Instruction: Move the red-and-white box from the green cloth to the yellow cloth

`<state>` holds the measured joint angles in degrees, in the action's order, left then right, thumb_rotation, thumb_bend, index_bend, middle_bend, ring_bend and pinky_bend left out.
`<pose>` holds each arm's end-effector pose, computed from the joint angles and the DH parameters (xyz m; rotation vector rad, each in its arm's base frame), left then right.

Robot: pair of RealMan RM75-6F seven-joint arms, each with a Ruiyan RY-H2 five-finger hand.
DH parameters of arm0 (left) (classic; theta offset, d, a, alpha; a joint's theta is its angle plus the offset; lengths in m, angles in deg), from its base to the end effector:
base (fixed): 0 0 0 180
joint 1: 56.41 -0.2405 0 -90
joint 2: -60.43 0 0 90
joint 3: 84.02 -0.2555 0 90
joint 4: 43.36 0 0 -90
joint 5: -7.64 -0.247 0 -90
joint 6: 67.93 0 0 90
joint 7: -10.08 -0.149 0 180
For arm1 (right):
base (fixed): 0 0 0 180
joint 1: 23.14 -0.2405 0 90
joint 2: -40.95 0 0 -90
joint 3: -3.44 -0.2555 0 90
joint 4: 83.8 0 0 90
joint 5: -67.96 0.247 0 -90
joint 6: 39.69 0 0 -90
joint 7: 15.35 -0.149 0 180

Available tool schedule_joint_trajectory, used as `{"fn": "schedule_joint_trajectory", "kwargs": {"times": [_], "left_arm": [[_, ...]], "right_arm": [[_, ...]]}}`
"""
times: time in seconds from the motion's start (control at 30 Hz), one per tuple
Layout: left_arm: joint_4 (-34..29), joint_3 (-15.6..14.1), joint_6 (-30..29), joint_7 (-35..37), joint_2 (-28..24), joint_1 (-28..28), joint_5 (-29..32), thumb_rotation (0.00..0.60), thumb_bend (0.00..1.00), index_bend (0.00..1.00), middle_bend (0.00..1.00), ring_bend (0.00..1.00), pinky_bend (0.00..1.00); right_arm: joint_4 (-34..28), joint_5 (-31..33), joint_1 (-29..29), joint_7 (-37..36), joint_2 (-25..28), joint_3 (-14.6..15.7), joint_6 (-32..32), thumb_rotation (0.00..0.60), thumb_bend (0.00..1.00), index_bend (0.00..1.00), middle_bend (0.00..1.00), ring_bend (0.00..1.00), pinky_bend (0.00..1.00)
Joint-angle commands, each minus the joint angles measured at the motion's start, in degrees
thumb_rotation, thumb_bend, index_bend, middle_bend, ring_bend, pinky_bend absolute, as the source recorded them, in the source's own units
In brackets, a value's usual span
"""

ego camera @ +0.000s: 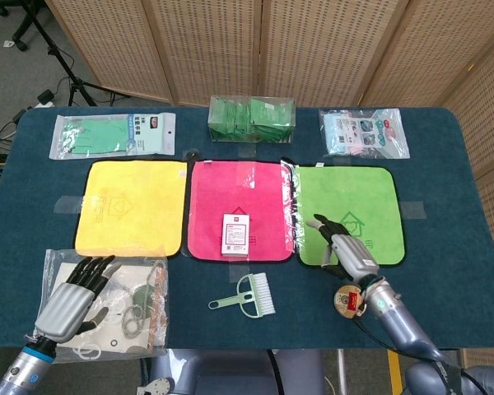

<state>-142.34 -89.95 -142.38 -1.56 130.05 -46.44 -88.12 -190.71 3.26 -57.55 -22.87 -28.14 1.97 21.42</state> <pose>-0.2628 0.1609 0.0329 -1.8173 -0.9711 -0.8676 -0.1889 -0.2823 0.0203 1.6171 -1.5110 1.0784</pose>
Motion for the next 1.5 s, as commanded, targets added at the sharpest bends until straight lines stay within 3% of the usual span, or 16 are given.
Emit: {"fn": "schedule_joint_trajectory", "kwargs": {"times": [0.03, 0.3, 0.43, 0.6, 0.77, 0.93, 1.13, 1.37, 1.5], "left_arm": [[0.6, 0.5, 1.9, -0.4, 0.9, 1.2, 0.8, 0.6, 0.35, 0.0, 0.0, 0.0, 0.0], [1.3, 2.2, 5.8, -2.2, 2.0, 4.6, 1.6, 0.6, 0.35, 0.0, 0.0, 0.0, 0.0], [0.4, 4.6, 7.1, -2.6, 2.1, 7.3, 1.6, 0.6, 0.35, 0.0, 0.0, 0.0, 0.0], [-1.0, 8.8, 11.0, -1.8, 1.5, 12.7, 2.0, 0.6, 0.37, 0.0, 0.0, 0.0, 0.0], [-1.1, 13.2, 21.1, -0.8, 0.9, 21.8, 3.1, 0.6, 0.66, 0.0, 0.0, 0.0, 0.0], [3.6, 17.3, 34.0, -3.3, 3.3, 34.4, 2.9, 0.6, 0.8, 0.0, 0.0, 0.0, 0.0], [9.3, 18.6, 40.6, -8.0, 7.8, 43.0, 2.7, 0.6, 0.96, 0.0, 0.0, 0.0, 0.0], [13.4, 19.5, 45.5, -11.3, 10.9, 49.6, 4.9, 0.6, 1.0, 0.0, 0.0, 0.0, 0.0], [15.5, 18.3, 48.2, -13.9, 13.1, 53.1, 5.2, 0.6, 1.0, 0.0, 0.0, 0.0, 0.0]], "right_arm": [[6.3, -12.5, 10.3, -5.9, 0.0, 6.4, 10.8, 0.6, 1.0, 0.12, 0.01, 0.0, 0.0], [15.6, -22.5, 18.6, -0.9, -4.0, 8.9, 24.5, 0.6, 1.0, 0.12, 0.01, 0.0, 0.0], [17.6, -24.2, 20.6, 3.9, -5.1, 8.0, 28.2, 0.6, 1.0, 0.12, 0.01, 0.0, 0.0], [17.5, -24.8, 21.1, 4.2, -5.4, 7.3, 28.1, 0.6, 1.0, 0.12, 0.01, 0.0, 0.0], [17.2, -25.4, 21.4, 3.9, -5.3, 6.8, 27.6, 0.6, 1.0, 0.12, 0.01, 0.0, 0.0], [17.7, -25.1, 21.8, 1.9, -5.0, 5.7, 26.9, 0.6, 1.0, 0.12, 0.01, 0.0, 0.0], [18.6, -24.8, 22.1, 0.1, -4.9, 4.5, 25.9, 0.6, 1.0, 0.12, 0.01, 0.0, 0.0], [19.6, -24.5, 22.6, -1.8, -5.0, 3.2, 25.4, 0.6, 1.0, 0.12, 0.01, 0.0, 0.0], [20.3, -23.6, 22.9, -3.0, -4.8, 2.4, 24.8, 0.6, 1.0, 0.12, 0.01, 0.0, 0.0]]}}
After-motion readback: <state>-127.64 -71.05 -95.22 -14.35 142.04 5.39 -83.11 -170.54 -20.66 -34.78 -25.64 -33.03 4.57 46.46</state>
